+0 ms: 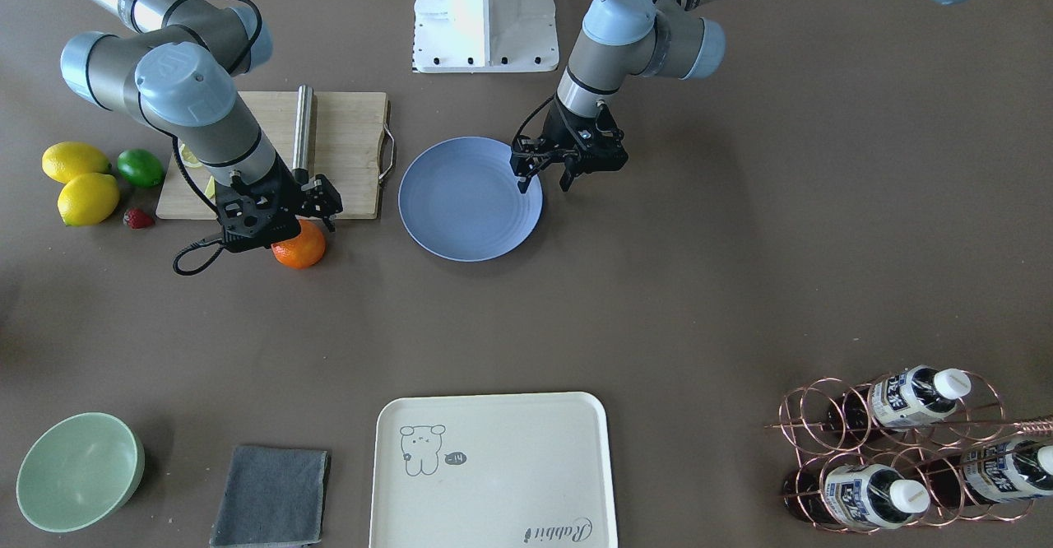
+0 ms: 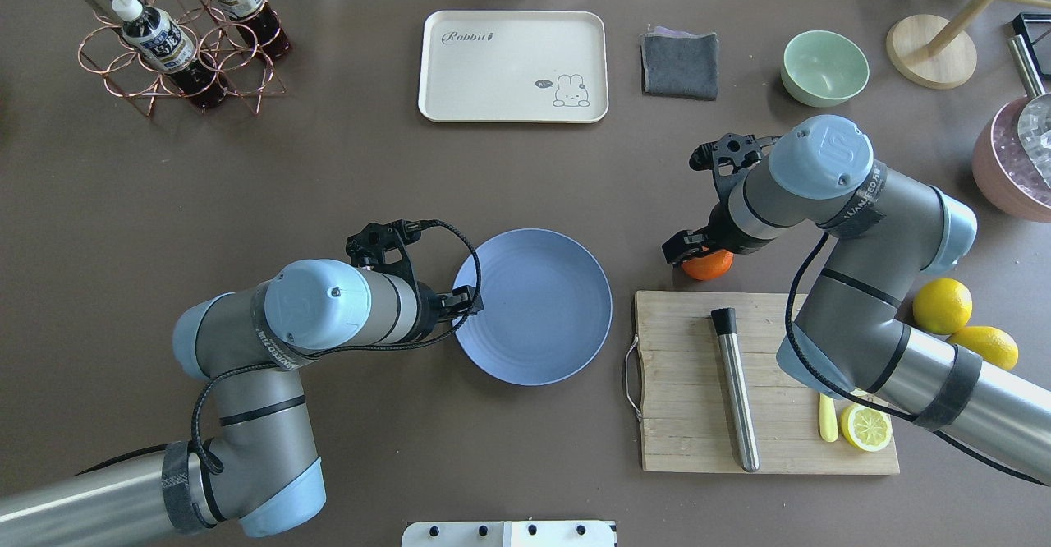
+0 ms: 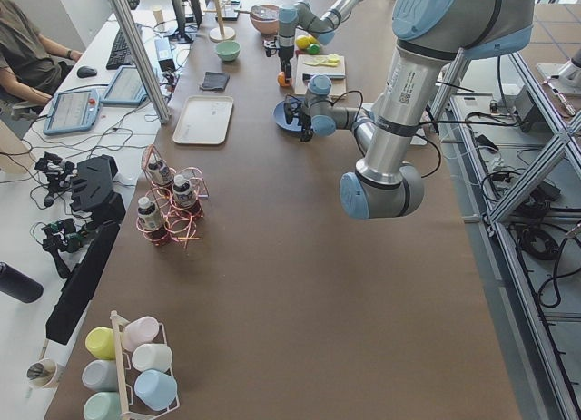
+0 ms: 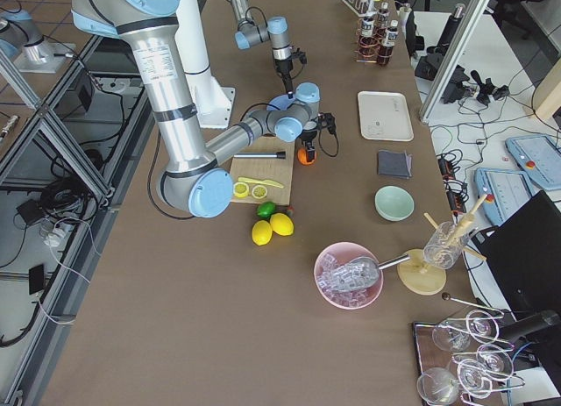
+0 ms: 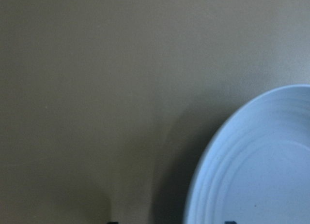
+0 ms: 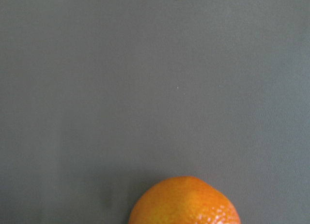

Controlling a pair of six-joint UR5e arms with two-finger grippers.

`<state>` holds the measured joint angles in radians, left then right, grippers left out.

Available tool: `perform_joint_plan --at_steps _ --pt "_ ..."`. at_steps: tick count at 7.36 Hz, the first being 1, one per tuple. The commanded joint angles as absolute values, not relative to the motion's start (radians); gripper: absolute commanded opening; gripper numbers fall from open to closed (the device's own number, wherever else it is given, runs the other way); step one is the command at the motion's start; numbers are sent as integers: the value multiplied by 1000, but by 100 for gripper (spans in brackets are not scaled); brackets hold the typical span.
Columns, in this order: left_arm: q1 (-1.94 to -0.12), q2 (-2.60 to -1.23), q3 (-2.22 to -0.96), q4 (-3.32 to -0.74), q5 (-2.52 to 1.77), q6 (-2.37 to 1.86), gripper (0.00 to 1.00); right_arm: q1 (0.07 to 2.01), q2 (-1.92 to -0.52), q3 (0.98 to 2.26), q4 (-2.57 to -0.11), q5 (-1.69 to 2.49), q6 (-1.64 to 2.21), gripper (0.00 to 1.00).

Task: Pick orange to plate
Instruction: 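Reach the right gripper down to the orange while the left gripper holds the plate, then grasp the orange with the right gripper and lift it while the left arm withdraws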

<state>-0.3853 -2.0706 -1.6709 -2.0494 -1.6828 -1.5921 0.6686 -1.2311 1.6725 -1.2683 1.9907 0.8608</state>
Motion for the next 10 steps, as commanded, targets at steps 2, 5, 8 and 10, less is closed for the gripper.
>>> perform_joint_plan --at_steps 2,5,8,10 --pt "-387 -2069 -1674 -2049 -1681 -1595 79 683 -1238 1678 -1267 1993 859 1" --pt "-472 -2044 -1739 -2046 -1710 -1568 79 696 -1162 1782 -1422 2014 873 0" --pt "-762 -1881 -1796 -2054 -2013 -1260 79 499 -958 1741 -1516 1885 1069 0" --pt "-836 -1844 -1793 -2054 -2069 -1175 80 425 -820 1584 -1506 1836 1133 0"
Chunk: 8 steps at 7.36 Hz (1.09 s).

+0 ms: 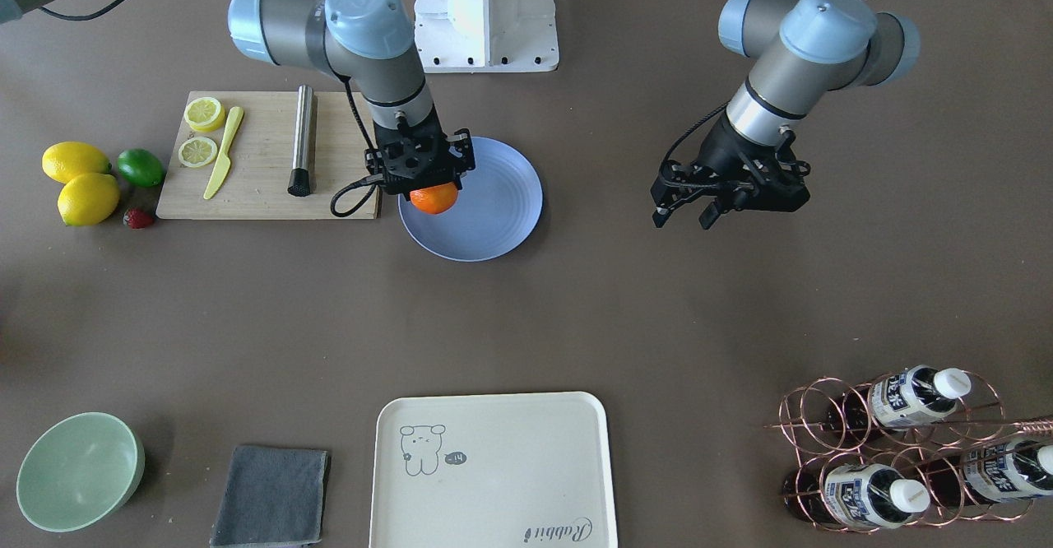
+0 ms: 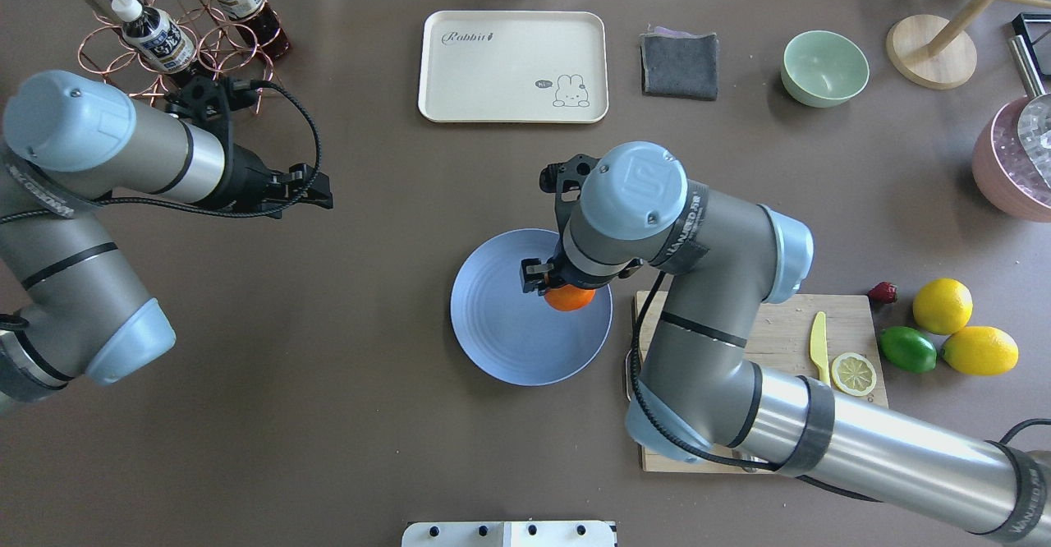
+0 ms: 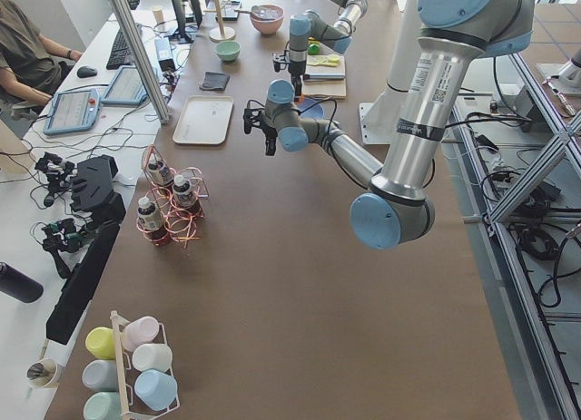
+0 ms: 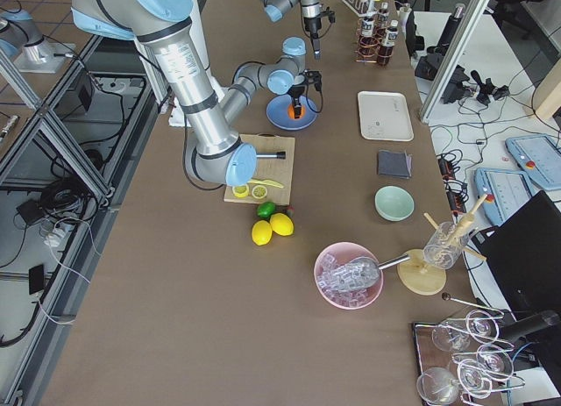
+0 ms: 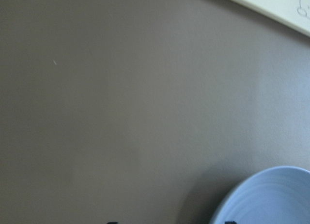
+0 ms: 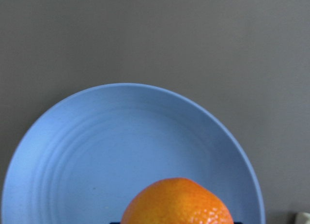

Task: Pick orange to plate
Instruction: 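Carry the orange over the blue plate and lower it with the right gripper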

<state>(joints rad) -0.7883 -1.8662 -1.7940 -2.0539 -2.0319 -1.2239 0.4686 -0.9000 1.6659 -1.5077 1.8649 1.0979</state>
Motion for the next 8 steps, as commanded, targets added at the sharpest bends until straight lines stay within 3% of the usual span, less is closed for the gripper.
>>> perform_joint_plan --at_steps 1,4,5,6,8 --pt "-836 -1845 -1795 -2054 -2069 -1175 81 401 -816 1566 -1505 1816 1152 0" --pt "-836 -1844 -1798 -2054 -2068 -1177 83 396 -821 1549 -1477 1804 1152 0" --pt "-836 -1842 -1796 -2052 -2068 -1175 83 396 -821 1549 -1477 1804 1154 64" --pt "-836 -1842 -1796 -2052 -2068 -1177 83 396 -822 1551 -1476 1804 1155 100" --pt "-862 -1848 -1822 -2048 -2066 -1174 83 409 -828 1562 -1474 1805 1144 100"
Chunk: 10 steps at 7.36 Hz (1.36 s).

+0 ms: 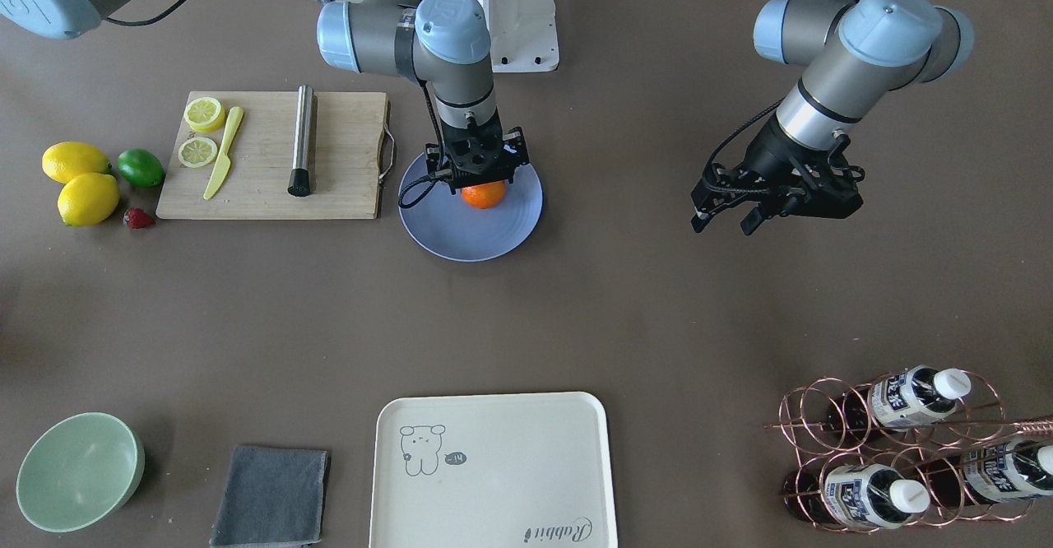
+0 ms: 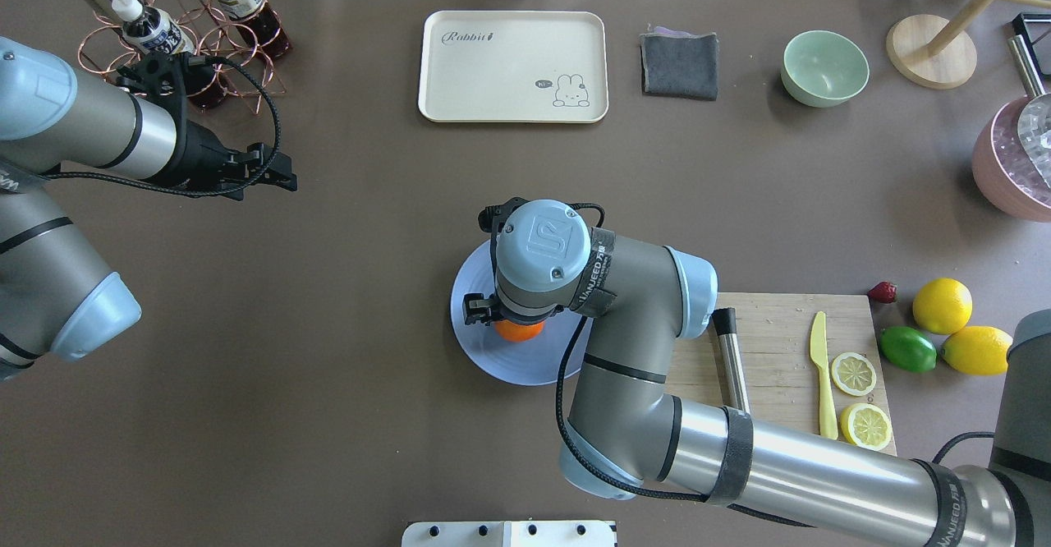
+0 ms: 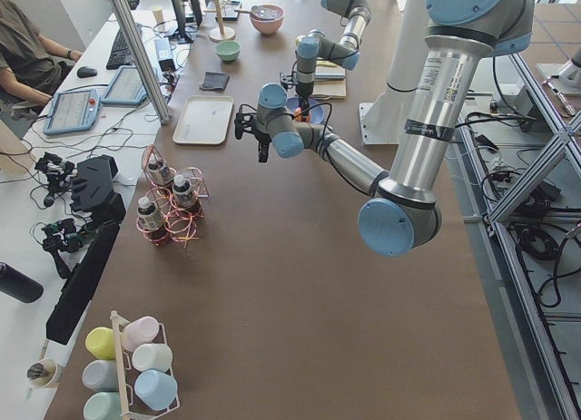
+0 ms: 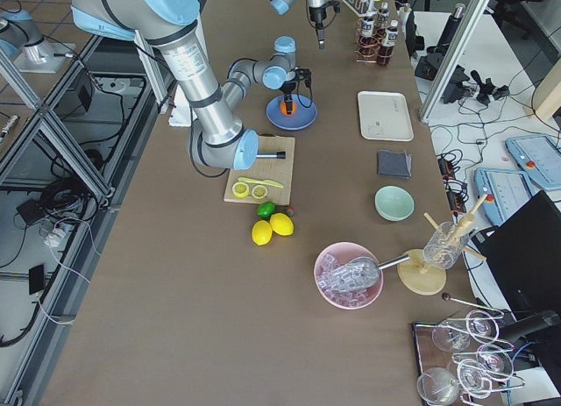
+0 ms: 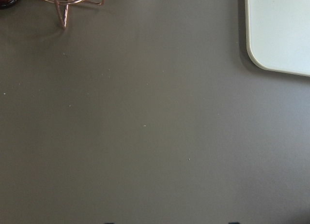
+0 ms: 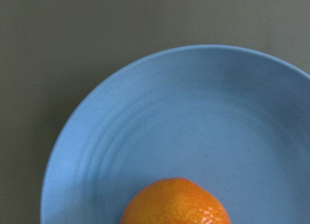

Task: Pick orange to plate
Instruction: 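Carry the orange over the blue plate and lower it with the right gripper, then open the right gripper and lift it away from the plate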

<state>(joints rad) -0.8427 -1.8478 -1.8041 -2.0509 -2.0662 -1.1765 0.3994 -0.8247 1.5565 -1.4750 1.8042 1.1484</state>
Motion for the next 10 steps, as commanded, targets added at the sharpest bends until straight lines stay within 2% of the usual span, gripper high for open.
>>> perform_joint_plan --at_steps 1,2,4,6,7,8,10 --pt "-944 -1853 -1830 -2028 -2112 -1145 83 434 -839 1587 -1480 1815 1143 100" --pt "-1000 -1852 -1839 -1955 -2131 -1011 83 478 -901 1670 -1485 1854 1135 100" --pt "-1115 -1844 -1850 -1679 -2177 -684 83 761 -1071 1751 -1488 2106 905 100" --pt "-1292 -1839 -1850 -1509 -2292 -467 84 1077 -1293 1775 -1489 2315 539 100" --pt "-1381 -1786 -1856 -1481 -2351 -352 88 1198 -1410 1788 -1489 2376 364 100" --pt "-1449 -1728 -1853 -1480 -2396 -236 96 1301 -1515 1789 -1489 2396 201 100" --pt "-1547 -1628 -1850 -1479 -2425 -54 97 1458 -1655 1740 -1491 2384 -88 100"
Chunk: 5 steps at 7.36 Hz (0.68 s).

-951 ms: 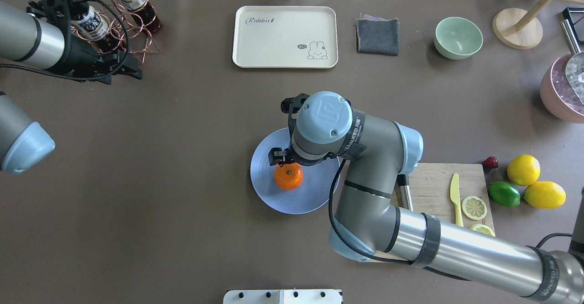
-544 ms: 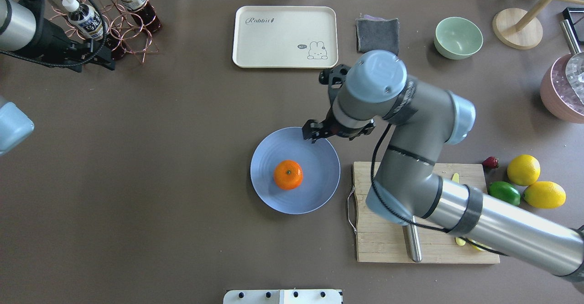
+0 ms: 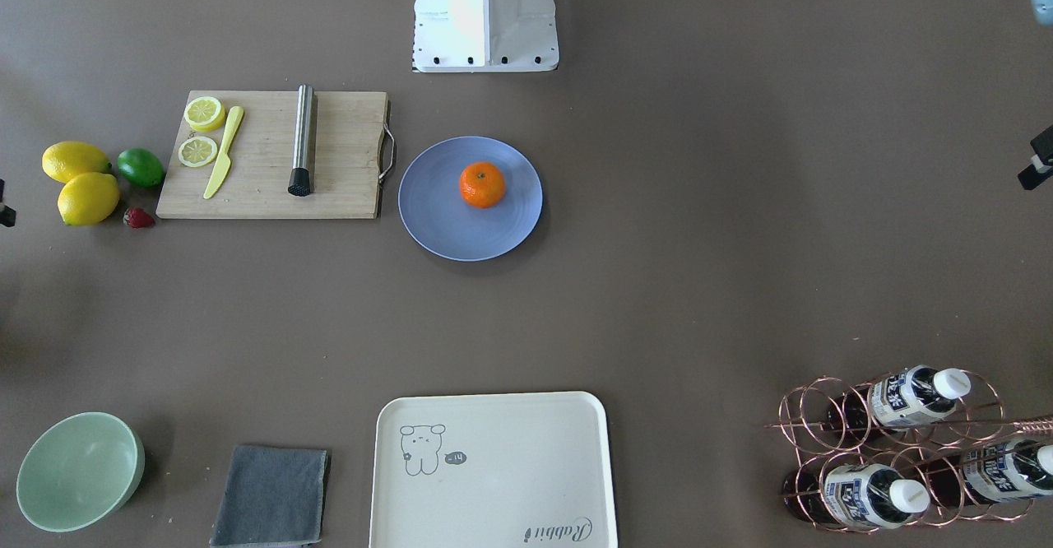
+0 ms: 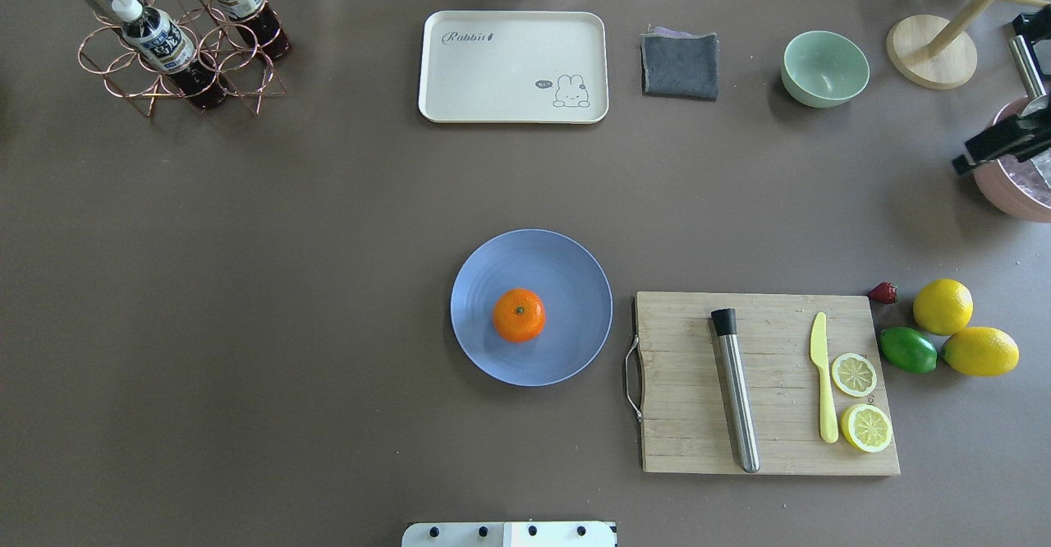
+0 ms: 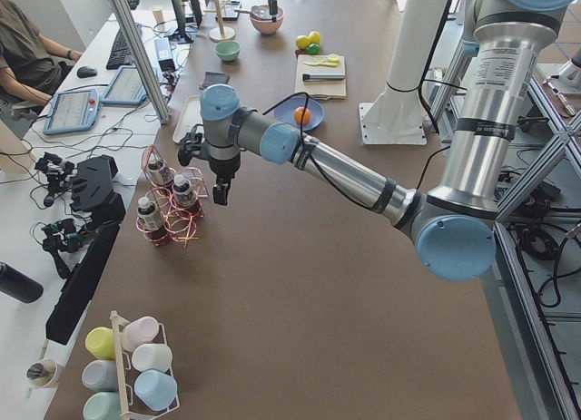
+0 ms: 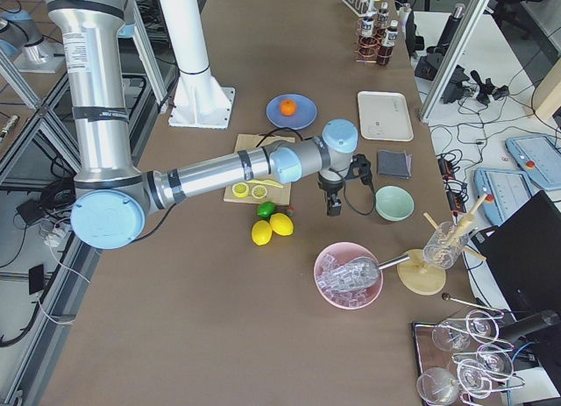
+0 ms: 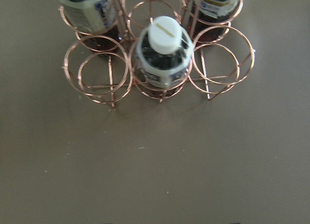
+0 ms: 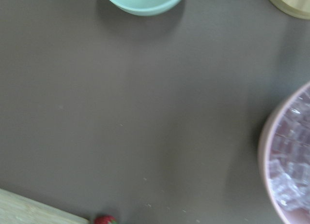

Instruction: Pick orange to plate

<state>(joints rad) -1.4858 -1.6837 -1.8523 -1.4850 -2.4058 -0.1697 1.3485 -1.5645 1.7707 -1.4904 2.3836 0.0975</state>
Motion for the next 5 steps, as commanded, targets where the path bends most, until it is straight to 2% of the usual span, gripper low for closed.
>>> perform_joint_plan --at_steps 1,5 --pt "-1557 -1609 -1865 -1483 -2428 -51 98 1515 -1681 1699 -1490 2384 -179 100" --pt "-1563 -1585 -1856 -1500 -2418 -44 98 1615 -1712 1695 -1489 2382 -212 100"
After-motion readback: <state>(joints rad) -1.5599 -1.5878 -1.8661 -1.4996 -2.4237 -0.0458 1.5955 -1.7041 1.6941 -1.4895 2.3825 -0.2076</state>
